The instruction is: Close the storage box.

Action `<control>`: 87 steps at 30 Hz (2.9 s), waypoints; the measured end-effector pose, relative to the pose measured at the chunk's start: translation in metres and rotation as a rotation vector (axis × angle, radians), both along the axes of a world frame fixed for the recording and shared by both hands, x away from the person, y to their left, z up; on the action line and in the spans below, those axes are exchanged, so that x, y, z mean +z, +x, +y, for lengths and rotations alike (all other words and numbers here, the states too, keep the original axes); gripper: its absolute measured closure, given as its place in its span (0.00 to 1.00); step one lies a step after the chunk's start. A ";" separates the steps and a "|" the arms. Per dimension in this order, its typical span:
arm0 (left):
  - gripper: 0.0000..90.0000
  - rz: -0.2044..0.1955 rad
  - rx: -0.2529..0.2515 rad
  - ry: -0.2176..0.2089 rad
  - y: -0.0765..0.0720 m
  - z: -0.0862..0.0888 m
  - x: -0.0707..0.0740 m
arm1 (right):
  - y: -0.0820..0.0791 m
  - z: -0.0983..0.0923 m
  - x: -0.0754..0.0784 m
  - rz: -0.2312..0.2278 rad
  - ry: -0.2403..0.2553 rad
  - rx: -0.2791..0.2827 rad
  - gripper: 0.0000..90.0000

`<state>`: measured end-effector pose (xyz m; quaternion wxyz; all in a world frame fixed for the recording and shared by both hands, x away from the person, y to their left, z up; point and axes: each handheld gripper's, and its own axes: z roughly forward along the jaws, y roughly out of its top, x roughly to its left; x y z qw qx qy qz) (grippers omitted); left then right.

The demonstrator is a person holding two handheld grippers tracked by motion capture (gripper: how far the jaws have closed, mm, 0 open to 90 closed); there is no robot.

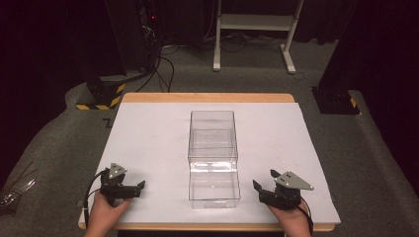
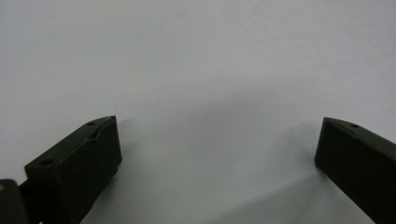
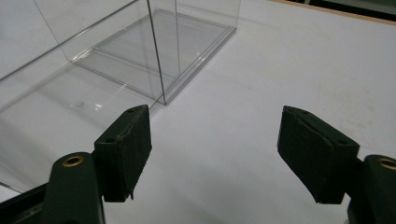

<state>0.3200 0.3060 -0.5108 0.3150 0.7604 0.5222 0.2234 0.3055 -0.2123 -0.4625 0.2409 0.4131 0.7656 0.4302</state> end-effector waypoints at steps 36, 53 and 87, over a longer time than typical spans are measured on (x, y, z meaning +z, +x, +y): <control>0.01 0.001 0.000 0.000 0.000 0.000 0.000 | -0.034 0.024 0.031 -0.078 0.086 0.125 0.29; 0.01 0.000 0.000 0.000 0.000 0.000 0.000 | -0.038 0.035 0.026 -0.049 0.099 0.185 0.30; 0.01 0.000 0.000 0.000 0.000 0.000 0.000 | -0.040 0.056 0.005 0.001 0.030 0.269 0.30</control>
